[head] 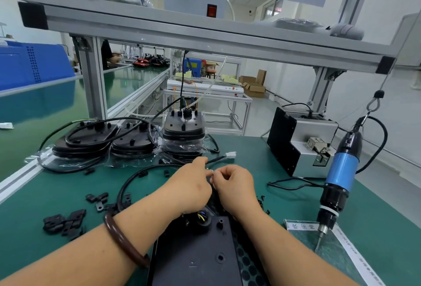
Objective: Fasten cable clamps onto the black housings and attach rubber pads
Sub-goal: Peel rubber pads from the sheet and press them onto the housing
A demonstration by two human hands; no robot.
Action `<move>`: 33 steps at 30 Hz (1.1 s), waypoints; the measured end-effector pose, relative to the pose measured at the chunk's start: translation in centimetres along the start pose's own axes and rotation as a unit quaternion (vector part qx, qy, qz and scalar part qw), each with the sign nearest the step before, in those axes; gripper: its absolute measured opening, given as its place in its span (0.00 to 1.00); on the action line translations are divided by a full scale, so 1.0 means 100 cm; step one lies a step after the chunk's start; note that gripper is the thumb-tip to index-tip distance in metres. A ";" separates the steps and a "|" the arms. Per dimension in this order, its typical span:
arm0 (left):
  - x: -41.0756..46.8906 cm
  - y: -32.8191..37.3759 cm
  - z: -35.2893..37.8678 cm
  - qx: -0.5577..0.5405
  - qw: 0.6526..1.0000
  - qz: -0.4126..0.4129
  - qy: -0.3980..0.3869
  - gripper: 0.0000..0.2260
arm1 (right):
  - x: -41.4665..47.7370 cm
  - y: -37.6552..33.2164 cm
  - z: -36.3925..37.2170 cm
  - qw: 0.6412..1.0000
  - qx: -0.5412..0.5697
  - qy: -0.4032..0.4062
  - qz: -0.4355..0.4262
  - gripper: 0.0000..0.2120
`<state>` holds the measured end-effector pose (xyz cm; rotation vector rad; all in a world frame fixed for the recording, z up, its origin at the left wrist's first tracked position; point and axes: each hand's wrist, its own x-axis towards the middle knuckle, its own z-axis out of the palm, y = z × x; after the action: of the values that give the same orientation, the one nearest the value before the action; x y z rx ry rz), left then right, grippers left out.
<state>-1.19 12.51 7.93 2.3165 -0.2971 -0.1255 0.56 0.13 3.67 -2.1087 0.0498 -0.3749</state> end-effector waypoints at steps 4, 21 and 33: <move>0.007 -0.006 -0.003 -0.083 0.996 -0.022 0.000 0.28 | 0.001 0.002 0.000 0.999 0.039 -0.025 -0.019 0.15; 0.008 -0.019 -0.021 -0.472 0.875 -0.101 -0.011 0.22 | -0.003 -0.014 -0.002 0.955 0.285 -0.055 0.056 0.06; 0.006 -0.017 -0.021 -0.400 0.913 -0.080 -0.016 0.23 | -0.006 -0.019 -0.008 0.983 0.173 -0.055 0.014 0.08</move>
<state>0.05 14.99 8.11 1.5159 -0.0437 -0.3045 -0.41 0.64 5.53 -1.7792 -0.0468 -0.2310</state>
